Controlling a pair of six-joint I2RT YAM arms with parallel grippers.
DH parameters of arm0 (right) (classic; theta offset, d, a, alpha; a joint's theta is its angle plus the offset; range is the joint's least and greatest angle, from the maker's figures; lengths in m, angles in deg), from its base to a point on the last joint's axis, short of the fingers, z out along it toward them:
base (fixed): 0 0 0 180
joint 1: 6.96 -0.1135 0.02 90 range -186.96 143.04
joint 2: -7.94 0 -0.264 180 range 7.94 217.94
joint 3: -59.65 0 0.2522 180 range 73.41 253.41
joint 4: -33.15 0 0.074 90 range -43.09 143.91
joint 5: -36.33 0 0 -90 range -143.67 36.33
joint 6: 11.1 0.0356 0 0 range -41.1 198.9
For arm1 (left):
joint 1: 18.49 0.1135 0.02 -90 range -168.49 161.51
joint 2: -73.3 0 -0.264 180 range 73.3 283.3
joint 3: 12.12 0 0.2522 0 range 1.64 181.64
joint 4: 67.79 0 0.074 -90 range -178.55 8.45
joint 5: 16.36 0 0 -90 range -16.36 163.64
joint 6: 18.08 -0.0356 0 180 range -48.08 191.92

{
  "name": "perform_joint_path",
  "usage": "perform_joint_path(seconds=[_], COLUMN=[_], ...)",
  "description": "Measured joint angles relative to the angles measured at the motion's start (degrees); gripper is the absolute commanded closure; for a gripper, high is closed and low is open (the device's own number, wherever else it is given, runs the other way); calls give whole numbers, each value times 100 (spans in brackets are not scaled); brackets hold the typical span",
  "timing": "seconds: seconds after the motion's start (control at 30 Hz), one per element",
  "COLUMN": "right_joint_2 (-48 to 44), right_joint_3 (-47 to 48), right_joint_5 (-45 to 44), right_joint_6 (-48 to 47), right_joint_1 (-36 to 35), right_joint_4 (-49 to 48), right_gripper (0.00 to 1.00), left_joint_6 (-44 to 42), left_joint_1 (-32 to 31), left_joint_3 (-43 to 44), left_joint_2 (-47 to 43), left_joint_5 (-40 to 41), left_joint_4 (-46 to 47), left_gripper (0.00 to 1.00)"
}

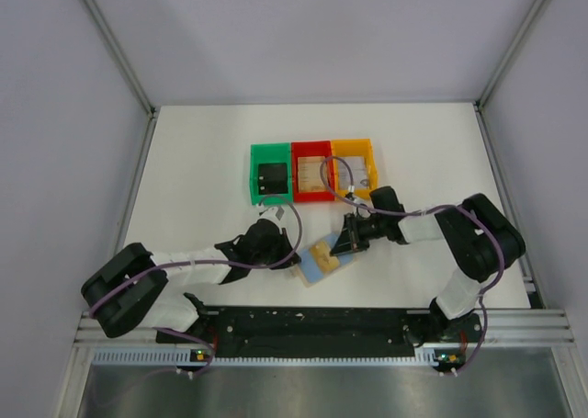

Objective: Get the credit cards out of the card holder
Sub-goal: Remove the credit card from the card holder.

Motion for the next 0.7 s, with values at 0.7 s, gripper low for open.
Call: perform_joint_path(seconds=[0.7], right_joint_2=[168], right_joint_3=[57], right_joint_5=[170], right_joint_6=[175], right_joint_1=[-122], right_joint_4=[-234], right_gripper=[100], left_joint_6=[-4], left_joint_1=[2], left_joint_3=[-7], left_joint_2=[-4], left_joint_5=[-46], left_joint_4=[-2], left_gripper=[100])
